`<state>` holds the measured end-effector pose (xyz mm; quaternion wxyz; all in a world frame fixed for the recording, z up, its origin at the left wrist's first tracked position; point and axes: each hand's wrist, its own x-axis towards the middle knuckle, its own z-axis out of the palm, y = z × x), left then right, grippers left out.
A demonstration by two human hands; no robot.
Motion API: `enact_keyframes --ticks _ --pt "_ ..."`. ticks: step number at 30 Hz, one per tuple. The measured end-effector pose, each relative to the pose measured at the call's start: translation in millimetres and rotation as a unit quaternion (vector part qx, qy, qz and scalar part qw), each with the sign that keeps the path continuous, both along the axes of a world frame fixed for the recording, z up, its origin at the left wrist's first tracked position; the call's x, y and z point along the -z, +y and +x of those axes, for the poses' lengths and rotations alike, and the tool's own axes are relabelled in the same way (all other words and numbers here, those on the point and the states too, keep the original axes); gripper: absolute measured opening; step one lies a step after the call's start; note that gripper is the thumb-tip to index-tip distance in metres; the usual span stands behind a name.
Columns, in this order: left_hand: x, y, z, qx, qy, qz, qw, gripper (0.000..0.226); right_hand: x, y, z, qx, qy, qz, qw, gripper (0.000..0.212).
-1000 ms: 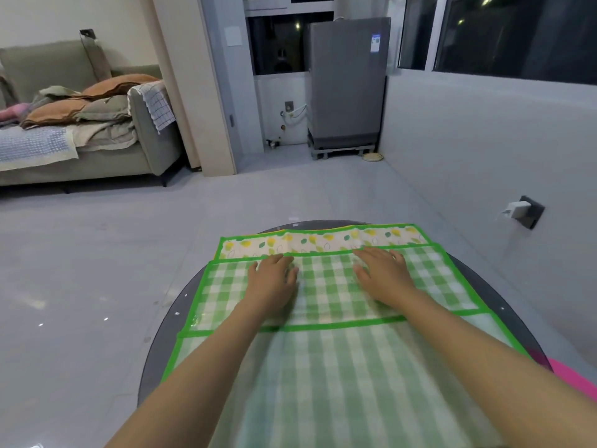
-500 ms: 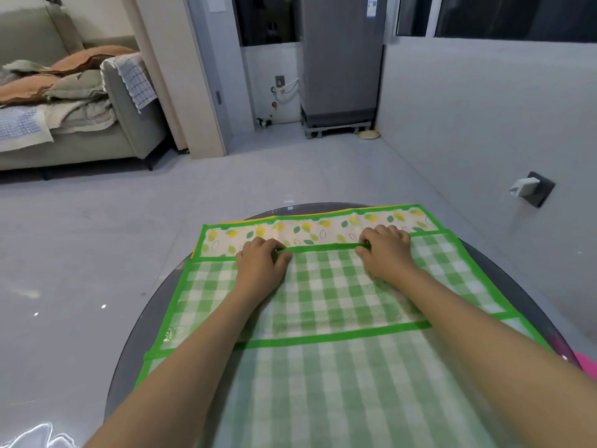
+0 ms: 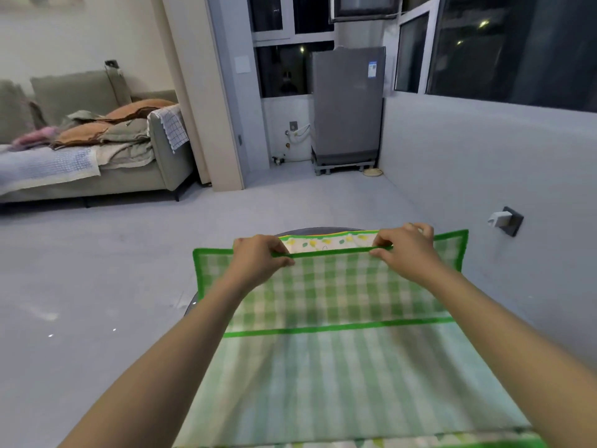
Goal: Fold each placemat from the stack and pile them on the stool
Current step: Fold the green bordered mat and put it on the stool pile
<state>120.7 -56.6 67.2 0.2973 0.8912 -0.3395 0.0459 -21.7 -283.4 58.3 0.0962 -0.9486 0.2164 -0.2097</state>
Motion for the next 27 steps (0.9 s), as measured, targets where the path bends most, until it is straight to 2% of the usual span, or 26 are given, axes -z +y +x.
enact_keyframes --ticks 2,4,8,14,17,22,27 --pt "-12 14 -19 0.015 0.001 0.009 1.000 0.016 -11 12 -22 -0.016 -0.009 -0.003 1.000 0.008" --pt "-19 29 -39 0.026 0.007 0.021 0.999 0.016 -18 22 -44 -0.032 0.001 0.010 0.999 0.011" --pt "-18 58 -76 0.055 0.028 0.036 0.997 0.014 -20 40 -87 -0.068 0.043 0.084 0.993 0.018" --pt "22 84 -111 0.082 0.104 0.047 0.990 0.013 6 68 -132 -0.095 0.083 0.123 0.984 0.021" --pt "44 90 -121 0.081 0.134 0.063 0.986 0.016 29 74 -144 -0.115 0.114 0.156 0.974 0.015" --pt "68 97 -123 0.101 0.147 0.096 0.979 0.009 61 76 -151 -0.135 0.171 0.125 0.968 0.018" --pt "81 99 -123 0.109 0.161 0.126 0.973 0.011 72 71 -156 -0.139 0.192 0.117 0.965 0.021"
